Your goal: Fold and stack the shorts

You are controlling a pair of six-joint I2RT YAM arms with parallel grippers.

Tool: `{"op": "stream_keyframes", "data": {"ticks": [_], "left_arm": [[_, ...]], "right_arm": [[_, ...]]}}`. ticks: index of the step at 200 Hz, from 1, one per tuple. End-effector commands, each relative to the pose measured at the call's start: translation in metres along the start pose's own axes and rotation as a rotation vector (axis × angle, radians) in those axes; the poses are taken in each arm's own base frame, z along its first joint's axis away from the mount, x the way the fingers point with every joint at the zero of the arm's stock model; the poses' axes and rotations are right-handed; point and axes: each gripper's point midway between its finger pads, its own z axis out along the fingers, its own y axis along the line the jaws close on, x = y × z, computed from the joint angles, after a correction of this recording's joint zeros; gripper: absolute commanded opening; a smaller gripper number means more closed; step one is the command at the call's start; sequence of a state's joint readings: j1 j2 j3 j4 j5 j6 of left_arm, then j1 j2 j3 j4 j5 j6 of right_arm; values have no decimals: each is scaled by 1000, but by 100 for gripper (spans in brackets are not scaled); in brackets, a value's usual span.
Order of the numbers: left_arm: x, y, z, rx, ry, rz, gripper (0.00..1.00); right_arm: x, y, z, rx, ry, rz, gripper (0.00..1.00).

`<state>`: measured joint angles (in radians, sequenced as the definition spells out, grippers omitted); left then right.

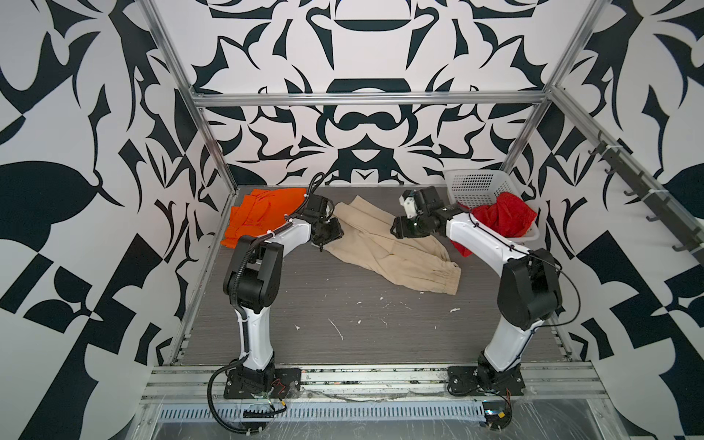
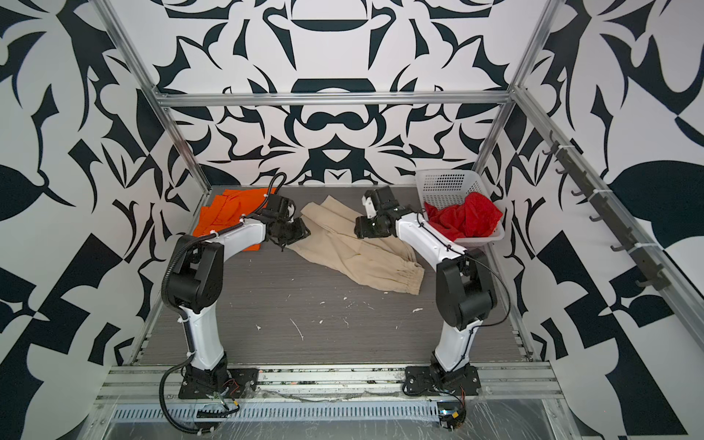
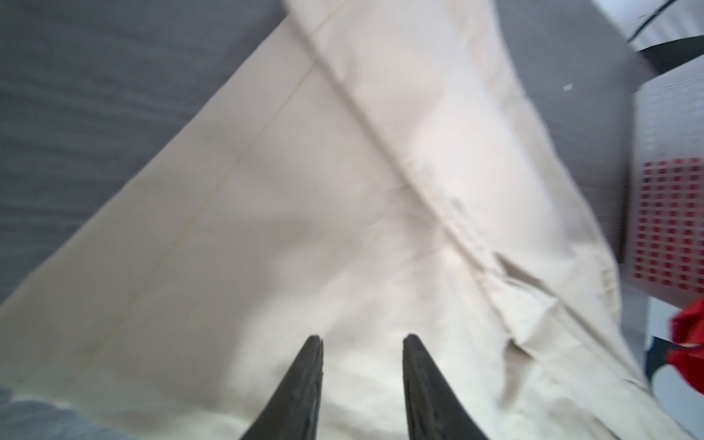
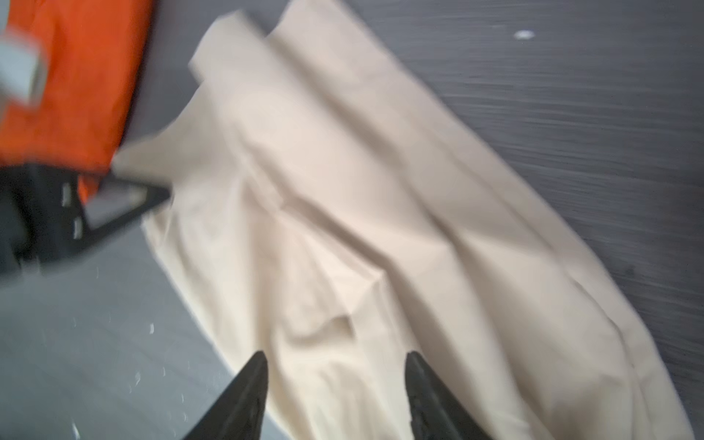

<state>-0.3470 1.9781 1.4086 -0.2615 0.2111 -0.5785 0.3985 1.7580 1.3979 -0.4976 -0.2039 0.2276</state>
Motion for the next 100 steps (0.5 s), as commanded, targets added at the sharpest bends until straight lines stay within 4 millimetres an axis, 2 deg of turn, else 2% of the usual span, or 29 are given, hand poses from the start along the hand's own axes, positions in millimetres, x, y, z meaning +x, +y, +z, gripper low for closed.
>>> {"op": "stream_keyframes", "data": {"ticks": [1,24,46,84,100], "left_arm": [[-5,-5,14,30,11,-4,36],[12,15,33,-17,65,-26,34],[37,35,37,-69,119,-39,33],[90,69,15,-155,185,-71,34],[114,83,1,-189,207,-92,34]], "right_arm": [[6,-29,-8,94,-5,-71,67],[15,-41,-13,139,19,-65,69],[21,-42,-18,107,19,-23,69],[40,-41,-32,101,20,14,67],[50,-28,-38,70,11,-11,67]]}}
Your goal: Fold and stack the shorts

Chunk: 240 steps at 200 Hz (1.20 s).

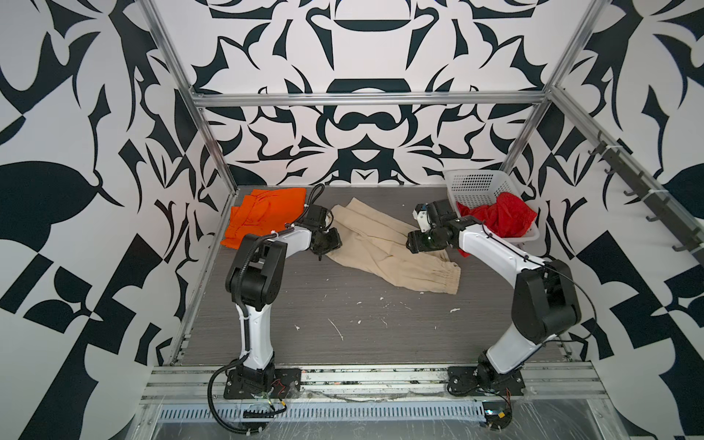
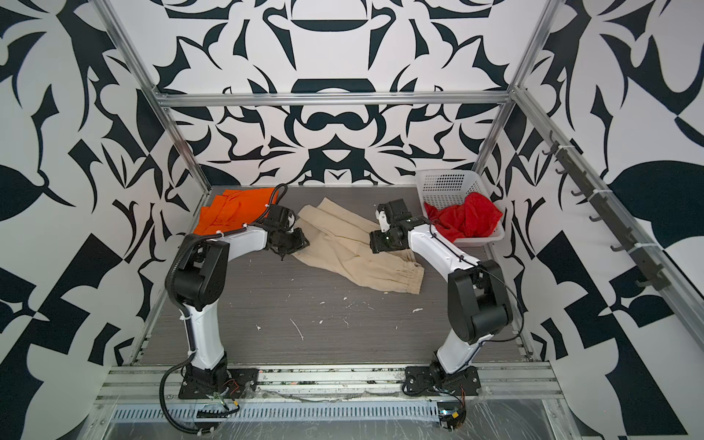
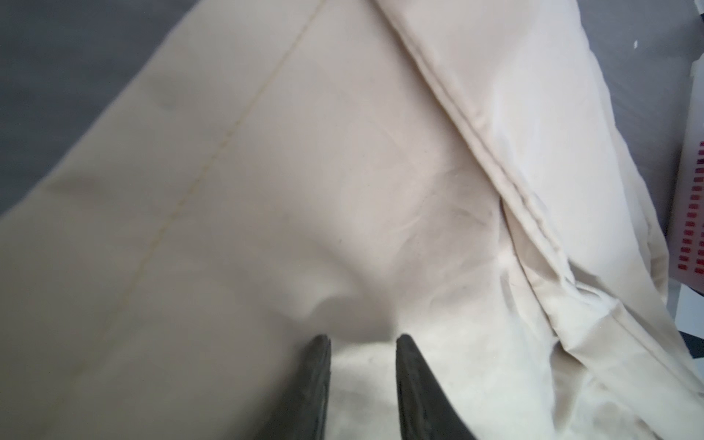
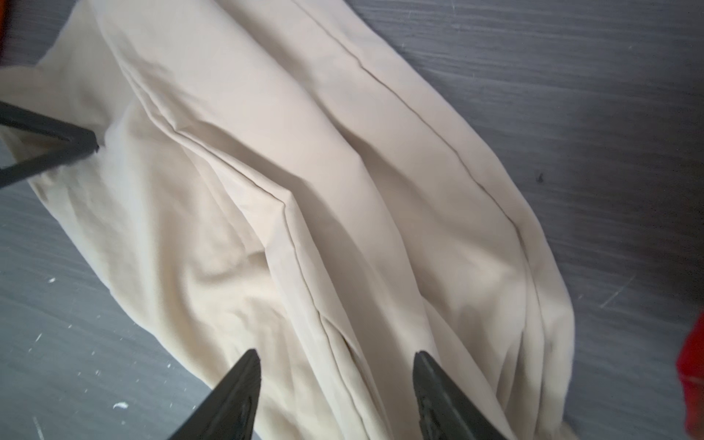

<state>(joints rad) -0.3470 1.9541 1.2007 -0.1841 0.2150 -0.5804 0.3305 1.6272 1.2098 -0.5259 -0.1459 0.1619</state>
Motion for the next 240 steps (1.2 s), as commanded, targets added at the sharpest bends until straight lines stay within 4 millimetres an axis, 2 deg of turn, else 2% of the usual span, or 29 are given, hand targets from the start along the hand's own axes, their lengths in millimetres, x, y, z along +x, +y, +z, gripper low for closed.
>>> {"op": "stream_keyframes", "data": {"ticks": [1,25,39,60,90,108,148,182,203,217,233,240], "left_arm": [[57,45,-7,-136,117,-62,34],[83,61,-20,-170,124,-86,34],[90,66,-24,-183,126,-91,34],[92,69,-25,-192,127,-88,34],[85,64,-27,-187,116,-73,35],[80,61,-28,-185,109,-59,35],[76,59,-26,-186,119,-39,35],[77,59,-24,-185,126,-40,35],[78,59,-24,-185,128,-40,35],[80,60,-24,-187,132,-41,35],[80,60,-24,-188,133,-39,35],[80,61,-24,-191,134,-40,35]], "right_arm": [[6,16,-22,-35,-45,-21,67],[20,37,-29,0,-63,-231,67],[19,49,-32,13,-90,-384,69],[4,66,-28,16,-124,-552,81],[-7,77,-2,-10,-125,-759,83],[-8,66,9,20,-30,-811,84],[0,34,12,-3,112,-801,86],[16,32,21,-123,236,-748,85],[18,25,32,-102,275,-743,79],[16,20,37,-84,290,-737,72],[12,17,39,-81,296,-728,58],[10,16,40,-77,294,-727,43]]}}
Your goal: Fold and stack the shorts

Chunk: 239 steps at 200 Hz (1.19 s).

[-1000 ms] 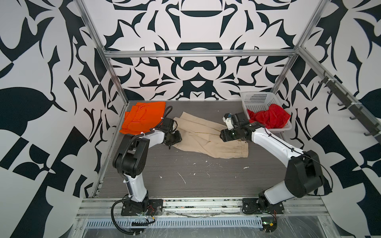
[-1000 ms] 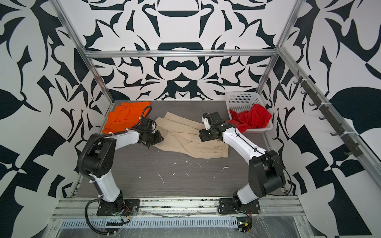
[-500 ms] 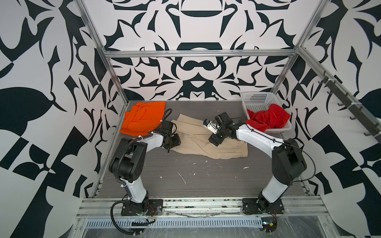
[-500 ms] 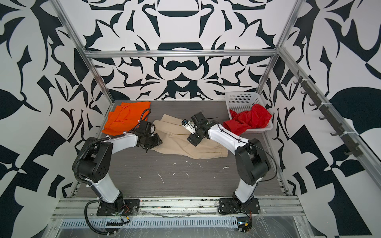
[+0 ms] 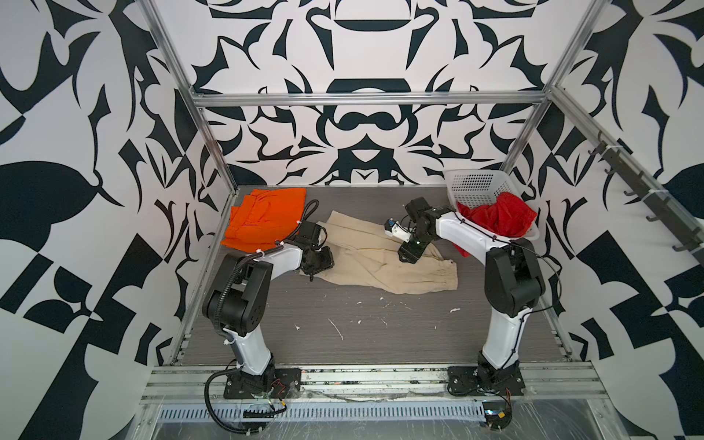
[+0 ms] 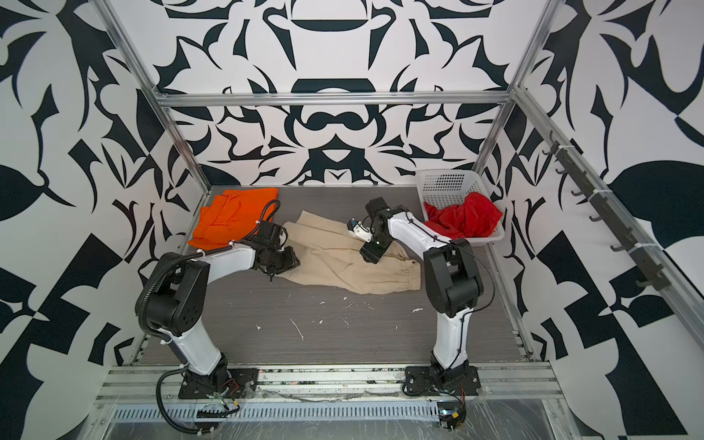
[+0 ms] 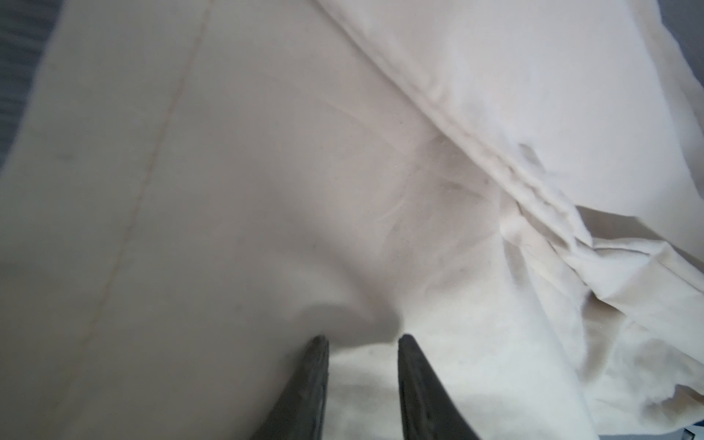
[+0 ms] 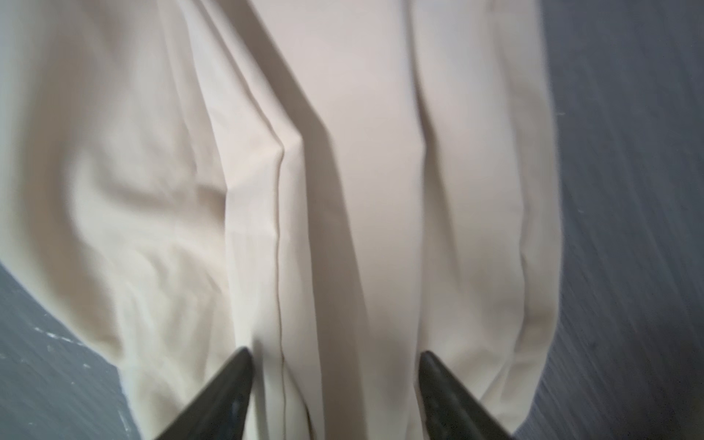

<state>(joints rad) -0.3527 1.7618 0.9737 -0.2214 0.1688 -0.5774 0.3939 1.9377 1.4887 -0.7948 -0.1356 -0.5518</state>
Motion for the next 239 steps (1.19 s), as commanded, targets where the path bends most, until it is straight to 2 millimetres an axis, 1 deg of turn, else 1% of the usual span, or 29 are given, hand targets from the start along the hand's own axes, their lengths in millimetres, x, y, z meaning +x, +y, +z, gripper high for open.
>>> {"op": "stream_keyframes", "data": {"ticks": [1,10,15,38,48,55,71,82,93,99,108,112,129,144,148,155,168,176,190,204,211,213,216,223,239], "left_arm": [[27,31,11,-115,98,-26,35],[28,32,11,-117,100,-23,35],[28,32,11,-117,100,-25,35],[28,33,12,-122,103,-22,35],[29,34,13,-126,107,-22,35],[30,35,14,-127,111,-21,35],[30,35,16,-130,113,-20,35],[30,37,16,-134,114,-20,35],[30,37,17,-134,117,-19,35],[30,37,17,-134,116,-17,35],[30,37,17,-137,116,-17,35],[30,37,17,-136,116,-15,35],[29,37,17,-136,113,-14,35],[27,35,15,-136,110,-11,35],[26,35,15,-135,108,-12,35],[24,33,13,-135,102,-10,35],[18,28,7,-127,85,-7,37],[13,22,3,-114,75,-7,39],[2,7,-9,-76,47,-8,41],[-11,-10,-25,-35,9,-2,42],[-18,-21,-32,-13,-16,12,43],[-20,-23,-35,-7,-23,16,43],[-22,-27,-37,0,-31,21,43],[-28,-36,-44,18,-52,31,43],[-39,-58,-54,75,-75,46,44]], "right_arm": [[-7,-4,-15,1,-10,-3,40],[-8,-5,-17,6,-15,-6,28],[-9,-7,-18,14,-21,-4,24],[-20,-22,-33,-2,-120,67,11],[-24,-32,-39,-15,-175,126,8],[-25,-44,-42,-14,-205,174,6],[-22,-64,-39,-29,-226,276,4],[-18,-78,-30,-34,-209,344,2],[-14,-91,-20,-39,-181,410,2],[-11,-102,-16,-29,-169,453,1],[-9,-115,-9,-16,-155,513,3],[-8,-120,-6,-12,-151,534,5],[-9,-136,1,17,-139,586,21],[-16,-143,-4,41,-163,604,35],[-18,-145,-8,49,-174,606,39],[-21,-148,-16,67,-196,614,44],[-26,-150,-36,97,-244,617,50],[-29,-149,-54,120,-283,618,52],[-29,-141,-84,146,-342,622,53],[-27,-127,-113,157,-415,632,53],[-24,-118,-123,156,-450,649,53],[-22,-117,-123,154,-453,657,53],[-20,-112,-129,155,-471,663,53],[-14,-102,-137,149,-500,680,53],[2,-77,-144,126,-555,726,53]]}}
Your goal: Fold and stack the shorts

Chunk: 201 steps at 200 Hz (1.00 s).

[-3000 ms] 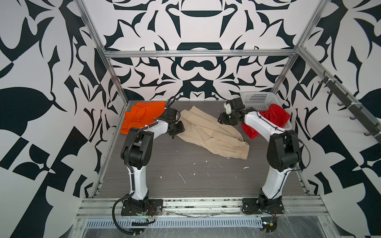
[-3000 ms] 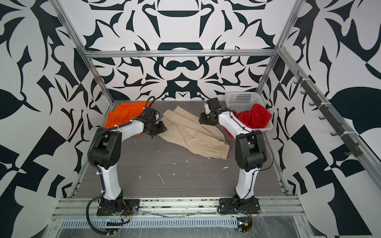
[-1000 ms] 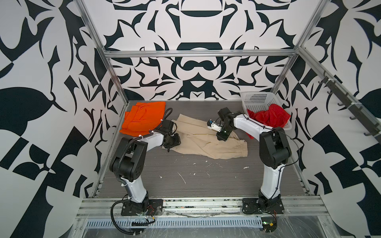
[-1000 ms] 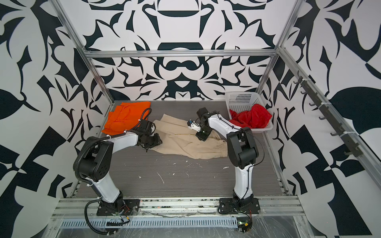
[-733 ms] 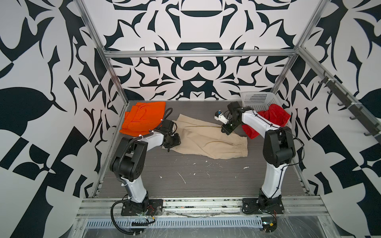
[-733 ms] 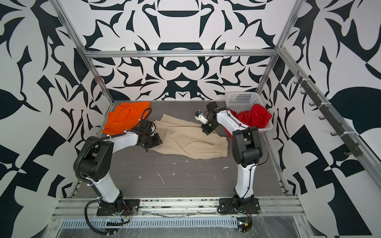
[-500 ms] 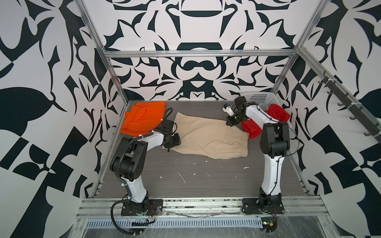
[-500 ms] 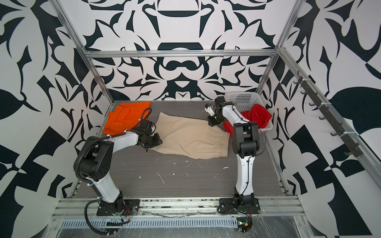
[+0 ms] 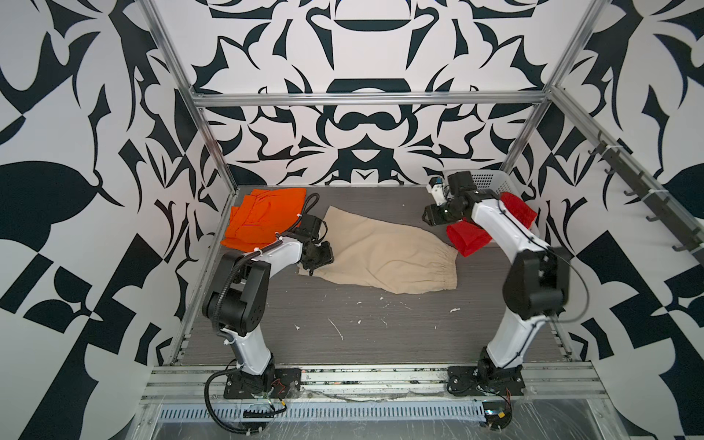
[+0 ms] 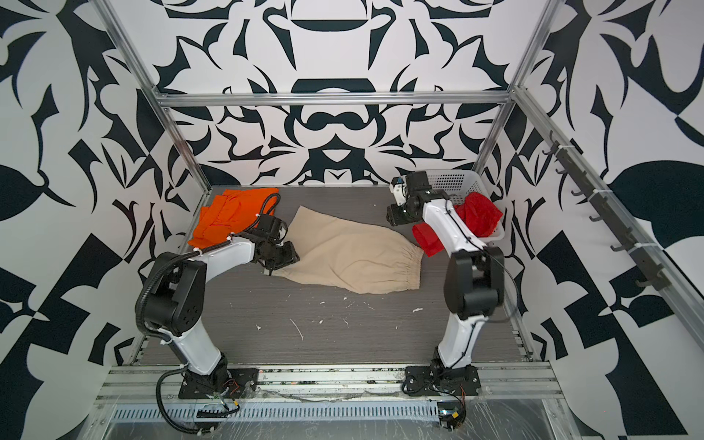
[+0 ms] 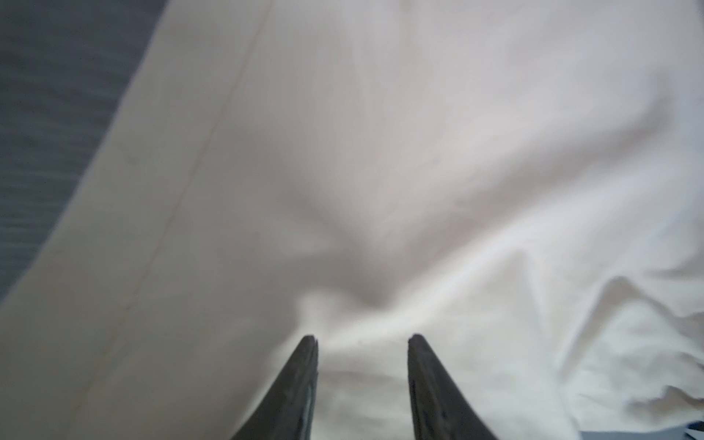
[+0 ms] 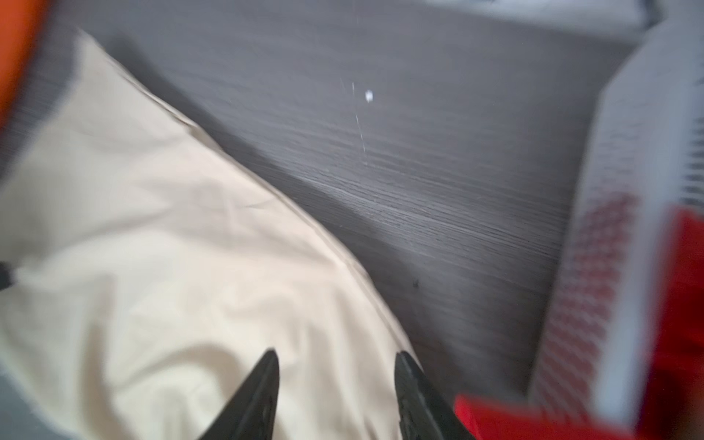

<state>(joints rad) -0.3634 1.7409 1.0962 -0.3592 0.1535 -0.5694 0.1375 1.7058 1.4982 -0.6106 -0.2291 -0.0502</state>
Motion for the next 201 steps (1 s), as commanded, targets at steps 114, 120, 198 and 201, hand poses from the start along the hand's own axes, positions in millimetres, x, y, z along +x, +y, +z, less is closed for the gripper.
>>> {"op": "stream_keyframes", "data": {"ticks": [114,120,198,201], "left_arm": [[91,-284,1,628,-82,1208,70],[101,-291,6,650,-79,1260,71],[175,-330,72,749,-40,1586,76],[176,-329,76,741,-40,1597,77]], "right_arm": [[128,-54,-101,-117,-237,776,54],[131,-58,-102,-124,-238,806,54],[156,-88,-98,-113,-211,986,55],[157,-88,-97,-111,-208,988,55]]}}
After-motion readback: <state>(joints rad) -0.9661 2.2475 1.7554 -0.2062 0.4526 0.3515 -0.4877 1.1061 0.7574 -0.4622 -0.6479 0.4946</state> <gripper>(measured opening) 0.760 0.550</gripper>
